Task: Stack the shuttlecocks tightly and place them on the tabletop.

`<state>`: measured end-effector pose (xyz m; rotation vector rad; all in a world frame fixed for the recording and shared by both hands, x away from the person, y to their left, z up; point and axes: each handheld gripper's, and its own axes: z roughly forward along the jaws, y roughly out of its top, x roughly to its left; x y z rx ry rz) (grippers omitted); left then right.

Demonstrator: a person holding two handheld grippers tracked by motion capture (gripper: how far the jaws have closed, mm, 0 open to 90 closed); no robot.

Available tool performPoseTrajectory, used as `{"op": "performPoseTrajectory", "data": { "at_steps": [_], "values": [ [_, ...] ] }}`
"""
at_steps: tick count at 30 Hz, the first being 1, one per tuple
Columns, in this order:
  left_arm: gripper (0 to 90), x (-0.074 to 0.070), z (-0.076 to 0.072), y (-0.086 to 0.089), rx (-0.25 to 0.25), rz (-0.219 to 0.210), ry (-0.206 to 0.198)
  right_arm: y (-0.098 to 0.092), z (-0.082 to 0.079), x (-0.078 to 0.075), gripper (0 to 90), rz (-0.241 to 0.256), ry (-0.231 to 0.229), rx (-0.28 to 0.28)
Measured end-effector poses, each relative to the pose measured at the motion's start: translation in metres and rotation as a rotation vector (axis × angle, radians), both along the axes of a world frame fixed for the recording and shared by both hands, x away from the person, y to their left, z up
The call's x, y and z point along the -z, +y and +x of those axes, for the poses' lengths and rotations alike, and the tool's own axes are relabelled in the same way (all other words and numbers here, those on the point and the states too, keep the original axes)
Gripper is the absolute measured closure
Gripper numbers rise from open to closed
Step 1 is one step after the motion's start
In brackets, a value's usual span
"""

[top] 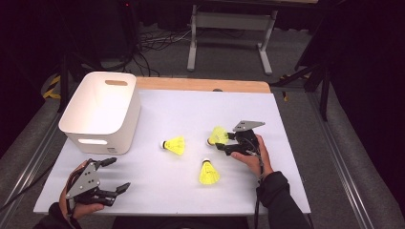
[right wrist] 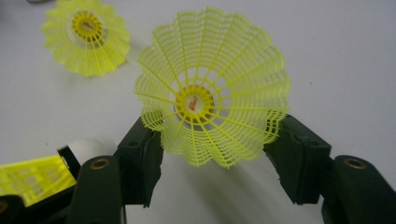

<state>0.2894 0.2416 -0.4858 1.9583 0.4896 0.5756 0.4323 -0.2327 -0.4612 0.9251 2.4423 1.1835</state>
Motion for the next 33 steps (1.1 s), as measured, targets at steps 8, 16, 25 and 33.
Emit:
{"op": "performPoseTrajectory", "data": {
  "at_steps": [8, 16, 25, 33],
  "values": [
    [10.3, 0.002, 0.000, -0.002, 0.010, 0.013, 0.009, -0.002, -0.004, 0.011, 33.1, -0.120, 0.008, -0.002],
    [10.3, 0.004, 0.000, -0.005, 0.016, 0.037, 0.012, -0.003, -0.012, 0.013, 26.0, -0.187, 0.004, 0.007],
    [10.7, 0.004, -0.001, -0.004, 0.010, 0.031, 0.009, -0.010, -0.030, -0.003, 36.2, -0.153, -0.044, 0.016],
    [10.9, 0.003, -0.001, -0.003, 0.014, 0.033, 0.006, -0.004, -0.038, -0.008, 58.9, -0.127, -0.035, -0.029]
  ]
}}
